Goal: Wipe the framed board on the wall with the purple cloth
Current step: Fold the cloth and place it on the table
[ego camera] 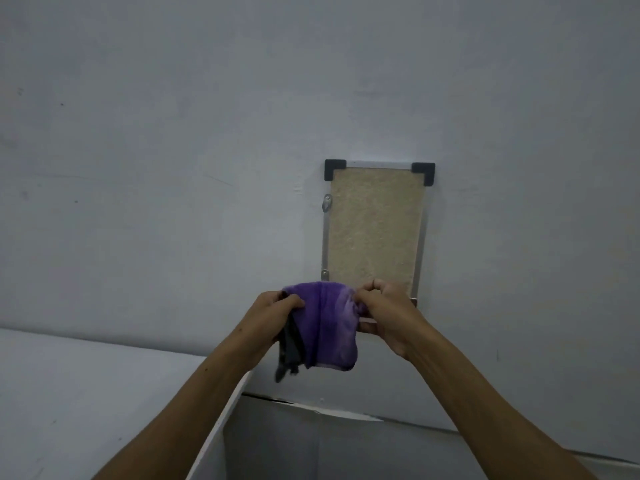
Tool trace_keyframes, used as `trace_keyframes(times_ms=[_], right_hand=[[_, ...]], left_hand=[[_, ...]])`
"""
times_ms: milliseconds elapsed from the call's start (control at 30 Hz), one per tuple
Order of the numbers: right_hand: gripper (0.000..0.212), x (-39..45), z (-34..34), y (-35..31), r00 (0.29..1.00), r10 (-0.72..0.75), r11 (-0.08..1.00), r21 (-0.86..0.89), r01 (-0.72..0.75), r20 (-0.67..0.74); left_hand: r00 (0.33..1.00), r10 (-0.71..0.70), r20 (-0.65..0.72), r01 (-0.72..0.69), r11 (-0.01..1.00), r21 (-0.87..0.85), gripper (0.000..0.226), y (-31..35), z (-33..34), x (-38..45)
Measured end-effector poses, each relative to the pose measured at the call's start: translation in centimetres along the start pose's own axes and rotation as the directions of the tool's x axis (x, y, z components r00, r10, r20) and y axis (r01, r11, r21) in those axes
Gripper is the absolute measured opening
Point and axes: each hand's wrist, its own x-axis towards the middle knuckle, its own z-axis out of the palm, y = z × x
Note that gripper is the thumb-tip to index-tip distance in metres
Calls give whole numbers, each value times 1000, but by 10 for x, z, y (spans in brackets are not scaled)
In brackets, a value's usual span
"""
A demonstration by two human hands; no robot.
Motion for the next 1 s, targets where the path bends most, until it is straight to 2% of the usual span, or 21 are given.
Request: trace_keyframes(times_ms=[133, 333, 467, 567, 700, 833, 933, 1000], right_hand=[[8, 4, 22, 10, 1000, -18, 989, -144, 18, 5], [23, 13, 61, 27, 992, 18, 987, -159, 2, 124], [24, 20, 95, 45, 976, 88, 983, -173, -54, 198], [23, 26, 125, 62, 954, 140, 976, -198, -89, 265], [21, 35, 155, 83, 943, 160, 973, -210, -100, 293], [20, 46, 183, 105, 943, 169, 973, -201, -113, 287], [17, 54, 201, 124, 953, 167, 973, -197, -118, 253], [13, 59, 211, 136, 969, 149, 966, -240, -99, 198]], left_hand=[[986, -135, -100, 134, 991, -10, 14, -1, -23, -4], [955, -275, -113, 280, 960, 25, 13, -15, -75, -12], [900, -410, -149, 426, 900, 94, 18, -31, -118, -17], [881, -448, -153, 463, 882, 81, 23, -49, -150, -23], [908, -378, -182, 414, 874, 252, 17, -70, -175, -27], [946, -194, -259, 307, 791, 530, 10, -89, -192, -24], [926, -113, -359, 333, 691, 641, 15, -104, -201, -17], [894, -128, -429, 391, 690, 609, 21, -114, -206, -11]])
